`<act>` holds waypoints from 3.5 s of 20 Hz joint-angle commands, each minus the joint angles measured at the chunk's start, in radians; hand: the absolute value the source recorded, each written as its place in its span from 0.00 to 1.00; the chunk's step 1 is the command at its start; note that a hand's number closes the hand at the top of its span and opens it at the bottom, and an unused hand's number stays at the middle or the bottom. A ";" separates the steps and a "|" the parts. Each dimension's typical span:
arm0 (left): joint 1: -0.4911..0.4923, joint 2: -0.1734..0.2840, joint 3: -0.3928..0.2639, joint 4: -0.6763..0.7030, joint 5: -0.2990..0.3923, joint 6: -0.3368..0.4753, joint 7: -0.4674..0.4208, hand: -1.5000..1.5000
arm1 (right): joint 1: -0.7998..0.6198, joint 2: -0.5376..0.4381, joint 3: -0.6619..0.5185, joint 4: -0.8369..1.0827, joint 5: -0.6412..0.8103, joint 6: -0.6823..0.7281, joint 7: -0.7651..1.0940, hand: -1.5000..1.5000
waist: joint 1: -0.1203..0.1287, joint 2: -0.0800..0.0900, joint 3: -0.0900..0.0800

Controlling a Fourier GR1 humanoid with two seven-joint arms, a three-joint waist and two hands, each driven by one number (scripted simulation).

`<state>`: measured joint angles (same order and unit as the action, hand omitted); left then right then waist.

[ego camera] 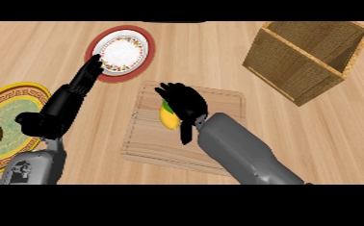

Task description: Pick the lemon from the cutting board and place it in the basket

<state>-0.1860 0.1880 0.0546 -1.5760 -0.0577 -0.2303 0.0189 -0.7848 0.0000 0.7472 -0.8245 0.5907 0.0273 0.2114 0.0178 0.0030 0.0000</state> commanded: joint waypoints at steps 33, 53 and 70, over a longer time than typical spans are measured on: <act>-0.040 -0.028 -0.004 0.057 -0.023 -0.005 -0.031 0.50 | -0.182 0.000 -0.026 0.006 -0.056 -0.731 0.820 1.00 | 0.024 0.005 0.000; 0.018 -0.018 0.016 0.008 -0.027 0.009 -0.010 0.50 | -0.463 -0.034 -0.274 -0.163 0.388 -0.572 1.181 1.00 | -0.032 -0.012 -0.001; -0.001 -0.032 0.002 0.037 -0.046 0.012 -0.033 0.50 | -0.496 -0.217 -0.610 0.026 0.559 -0.722 1.043 1.00 | -0.019 0.000 -0.001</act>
<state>-0.1595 0.1686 0.0657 -1.5886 -0.0822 -0.2325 0.0066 -1.2608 -0.1973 0.1886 -0.8314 1.0939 -0.6475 1.1185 0.0047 0.0009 -0.0004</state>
